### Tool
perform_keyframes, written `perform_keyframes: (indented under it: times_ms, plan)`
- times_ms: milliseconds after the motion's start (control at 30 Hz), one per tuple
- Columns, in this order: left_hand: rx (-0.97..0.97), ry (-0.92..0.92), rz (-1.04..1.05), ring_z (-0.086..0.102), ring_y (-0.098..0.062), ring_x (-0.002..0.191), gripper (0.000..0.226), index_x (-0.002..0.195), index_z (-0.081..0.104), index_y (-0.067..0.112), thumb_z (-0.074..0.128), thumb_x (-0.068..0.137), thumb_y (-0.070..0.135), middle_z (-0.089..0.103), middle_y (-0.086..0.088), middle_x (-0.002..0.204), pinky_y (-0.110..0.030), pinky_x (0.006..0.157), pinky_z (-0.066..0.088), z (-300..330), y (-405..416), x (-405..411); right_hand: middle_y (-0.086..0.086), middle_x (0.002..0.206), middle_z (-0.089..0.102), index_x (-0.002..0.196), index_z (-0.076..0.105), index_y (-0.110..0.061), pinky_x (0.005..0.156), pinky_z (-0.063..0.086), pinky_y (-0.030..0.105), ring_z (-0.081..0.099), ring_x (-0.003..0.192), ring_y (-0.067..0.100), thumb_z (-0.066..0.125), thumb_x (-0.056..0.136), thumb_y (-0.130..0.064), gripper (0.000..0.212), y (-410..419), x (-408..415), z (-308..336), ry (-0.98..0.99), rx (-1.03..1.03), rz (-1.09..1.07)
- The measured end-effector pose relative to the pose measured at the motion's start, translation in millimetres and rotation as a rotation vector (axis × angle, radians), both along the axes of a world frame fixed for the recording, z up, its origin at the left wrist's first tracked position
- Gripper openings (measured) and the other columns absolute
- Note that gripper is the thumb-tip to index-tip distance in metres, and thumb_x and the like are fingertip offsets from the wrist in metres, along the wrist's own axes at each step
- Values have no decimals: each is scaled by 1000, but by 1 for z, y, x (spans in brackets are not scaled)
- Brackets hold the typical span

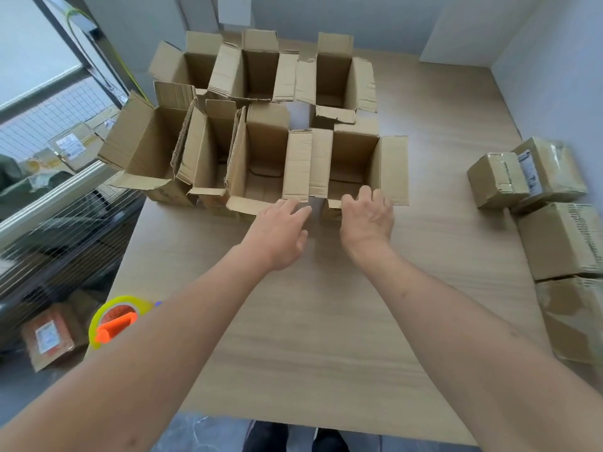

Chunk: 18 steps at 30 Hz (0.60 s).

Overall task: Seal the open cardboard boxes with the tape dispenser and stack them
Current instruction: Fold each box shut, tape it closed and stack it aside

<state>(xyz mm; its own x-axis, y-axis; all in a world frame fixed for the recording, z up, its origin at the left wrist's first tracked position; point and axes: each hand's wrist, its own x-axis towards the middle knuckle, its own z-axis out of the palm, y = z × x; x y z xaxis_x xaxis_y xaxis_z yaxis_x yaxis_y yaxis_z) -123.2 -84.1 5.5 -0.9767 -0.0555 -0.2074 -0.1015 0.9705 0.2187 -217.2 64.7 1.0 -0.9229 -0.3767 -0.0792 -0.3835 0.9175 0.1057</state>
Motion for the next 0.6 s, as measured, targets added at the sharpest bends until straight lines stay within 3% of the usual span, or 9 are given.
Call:
perform_keyframes:
  times_ms: [267,467,600]
  plan:
    - [16,-16,81,48,-33,130,44,143,51,15,52,100,29,49,-11,146,-46,109,40,16,34,37,7,116,52,112,67,-22,91,40,33,49,112,29,64,86,-9,29,51,38,26,-127,99,126]
    - [12,-70,168,50,-33,127,44,143,51,17,51,100,28,48,-8,146,-45,106,41,19,65,71,4,115,54,117,70,-24,88,43,32,51,114,27,64,89,-6,34,97,71,33,-214,56,222]
    - [10,-108,186,45,-33,134,47,146,47,22,49,100,28,43,-10,153,-47,111,40,17,86,91,3,115,55,117,71,-25,86,39,32,53,112,28,65,90,-4,35,129,93,34,-211,73,327]
